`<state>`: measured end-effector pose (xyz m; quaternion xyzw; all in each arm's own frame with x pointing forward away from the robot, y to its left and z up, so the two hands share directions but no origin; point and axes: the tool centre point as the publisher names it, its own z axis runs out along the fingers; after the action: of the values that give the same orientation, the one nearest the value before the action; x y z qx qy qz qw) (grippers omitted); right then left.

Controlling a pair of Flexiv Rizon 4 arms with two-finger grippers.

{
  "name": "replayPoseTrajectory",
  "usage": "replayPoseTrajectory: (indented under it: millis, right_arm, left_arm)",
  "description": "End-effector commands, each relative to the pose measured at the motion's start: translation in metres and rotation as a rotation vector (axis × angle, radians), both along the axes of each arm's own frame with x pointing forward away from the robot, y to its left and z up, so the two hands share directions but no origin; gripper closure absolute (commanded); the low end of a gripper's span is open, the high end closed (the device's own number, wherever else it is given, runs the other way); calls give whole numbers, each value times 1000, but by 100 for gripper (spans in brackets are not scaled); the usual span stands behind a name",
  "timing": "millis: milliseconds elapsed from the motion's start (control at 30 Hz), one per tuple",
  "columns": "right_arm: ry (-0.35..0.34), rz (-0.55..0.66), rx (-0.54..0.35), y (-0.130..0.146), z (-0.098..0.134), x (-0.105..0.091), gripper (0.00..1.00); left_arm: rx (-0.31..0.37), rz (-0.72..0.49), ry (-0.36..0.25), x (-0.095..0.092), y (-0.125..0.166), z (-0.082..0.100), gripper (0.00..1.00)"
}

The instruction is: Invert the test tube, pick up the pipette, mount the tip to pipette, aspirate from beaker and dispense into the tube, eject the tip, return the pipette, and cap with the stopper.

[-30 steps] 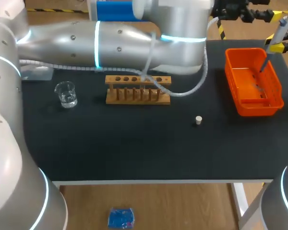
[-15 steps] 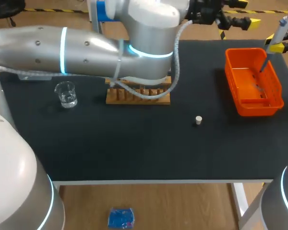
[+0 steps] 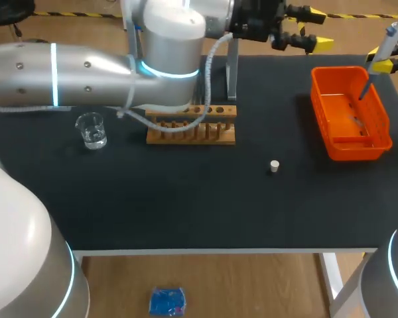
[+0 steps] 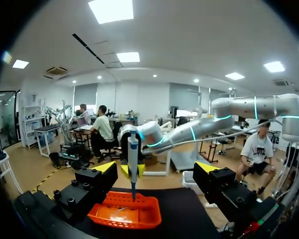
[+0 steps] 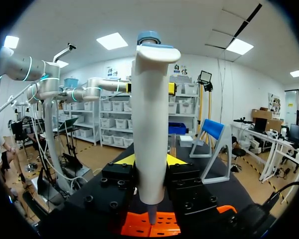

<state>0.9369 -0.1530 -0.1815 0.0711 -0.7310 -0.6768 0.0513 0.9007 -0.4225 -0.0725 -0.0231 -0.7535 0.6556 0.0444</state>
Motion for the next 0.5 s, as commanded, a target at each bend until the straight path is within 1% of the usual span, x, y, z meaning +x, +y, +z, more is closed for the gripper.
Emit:
replayPoseTrajectory:
  millis: [33,167,233,500]
  right_arm:
    - [0,4,-3,-1,1,1,100]
    - [0,4,-3,-1,1,1,100]
    - [0,4,-3,-1,1,1,100]
    - [0,4,-3,-1,1,1,100]
  left_arm:
    - [2,33,-6,-11,18,1,0]
    - [4,88,-6,-25,30,-3,0]
    - [-6,103,-8,-32,36,-7,0]
    - [-13,165,16,-55,53,-23,0]
